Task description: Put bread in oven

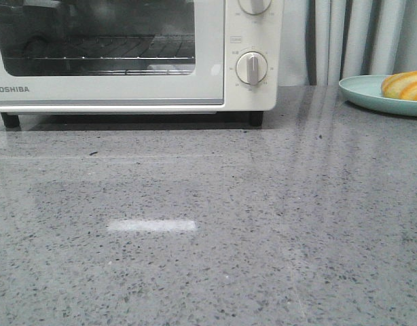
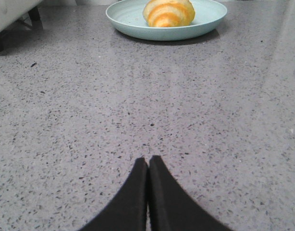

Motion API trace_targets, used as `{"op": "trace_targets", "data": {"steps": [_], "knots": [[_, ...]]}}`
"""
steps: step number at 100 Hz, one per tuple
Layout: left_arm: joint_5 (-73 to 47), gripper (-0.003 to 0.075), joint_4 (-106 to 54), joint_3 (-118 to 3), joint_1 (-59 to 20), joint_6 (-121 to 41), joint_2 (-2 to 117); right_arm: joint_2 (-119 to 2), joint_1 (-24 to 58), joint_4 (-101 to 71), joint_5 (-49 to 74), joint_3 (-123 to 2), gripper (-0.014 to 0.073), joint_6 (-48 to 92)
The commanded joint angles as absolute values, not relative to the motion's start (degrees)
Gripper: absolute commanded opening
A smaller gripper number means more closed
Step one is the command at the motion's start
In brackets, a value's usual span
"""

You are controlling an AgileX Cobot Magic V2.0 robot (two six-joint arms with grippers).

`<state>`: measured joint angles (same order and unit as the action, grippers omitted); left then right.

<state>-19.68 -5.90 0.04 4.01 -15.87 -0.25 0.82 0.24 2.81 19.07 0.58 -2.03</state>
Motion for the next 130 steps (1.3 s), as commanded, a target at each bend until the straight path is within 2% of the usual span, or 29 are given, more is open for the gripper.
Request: {"op": "trace_targets", "data": {"steps": [1,93,109,130], "knots": [[-16.9,-0.0021,-6.7,1.3,4.2,-15.7,-1.9,1.7,0.0,3.2,17.5,1.4,-0.0048,-1.9],[-16.9,-0.0021,-5.1,1.3,4.2,-15.7,-1.9,1.7,0.0,3.3,16.6,1.4,-0.0048,-1.9],[-14.8,-0.0021,-7.5,1.3,4.2,-15.7,-1.9,1.7,0.0,9.7,8.4,1.4,-0.0048,-1.9],[-5.3,-0.0021,-26.5,1.3,4.2,-15.7,-1.9,1.7,0.0,9.0,-8.6,1.4,-0.0048,-1.9]]}}
